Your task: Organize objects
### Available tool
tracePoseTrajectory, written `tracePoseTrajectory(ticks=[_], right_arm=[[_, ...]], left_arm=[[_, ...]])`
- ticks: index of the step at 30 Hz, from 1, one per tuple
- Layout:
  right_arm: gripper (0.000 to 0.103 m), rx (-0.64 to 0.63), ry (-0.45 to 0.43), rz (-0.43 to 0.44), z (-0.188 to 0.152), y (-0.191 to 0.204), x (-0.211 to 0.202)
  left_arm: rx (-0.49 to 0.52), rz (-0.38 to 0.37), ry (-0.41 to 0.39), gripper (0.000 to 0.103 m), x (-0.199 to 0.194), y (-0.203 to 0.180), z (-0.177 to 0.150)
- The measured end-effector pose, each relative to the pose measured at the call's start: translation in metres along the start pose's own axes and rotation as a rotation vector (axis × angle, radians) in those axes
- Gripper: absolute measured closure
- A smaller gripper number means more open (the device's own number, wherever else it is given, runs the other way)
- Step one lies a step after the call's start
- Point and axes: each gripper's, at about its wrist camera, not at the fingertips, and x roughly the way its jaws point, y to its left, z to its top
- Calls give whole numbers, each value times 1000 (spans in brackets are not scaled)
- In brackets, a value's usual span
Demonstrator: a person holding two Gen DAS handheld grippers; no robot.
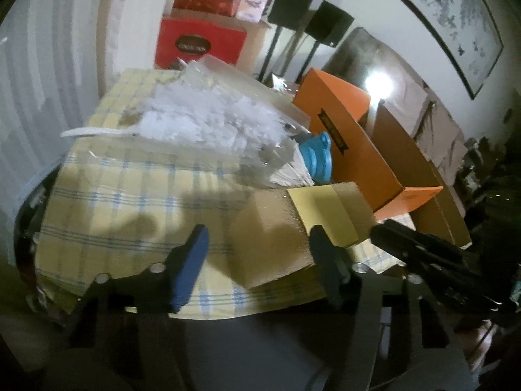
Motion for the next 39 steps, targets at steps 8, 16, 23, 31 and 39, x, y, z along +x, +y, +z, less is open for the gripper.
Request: tracePoseTrajectory(ticks=[8,16,23,31,39], right_arm=[[67,92,35,109,5,-10,12],[73,135,61,163,7,-13,14],[74,106,49,175,9,-5,4],[74,84,-50,156,26,-3,-44],[74,80,-127,96,52,-21,-79]], left_arm=[[-33,-92,38,53,12,-1,2],[-24,-89,40,55,10,-8,2],[-10,-91,3,57,-11,-16,8],[69,-141,-72,57,-41,-52,32],[140,-167,-103,57,-35,-98,60]])
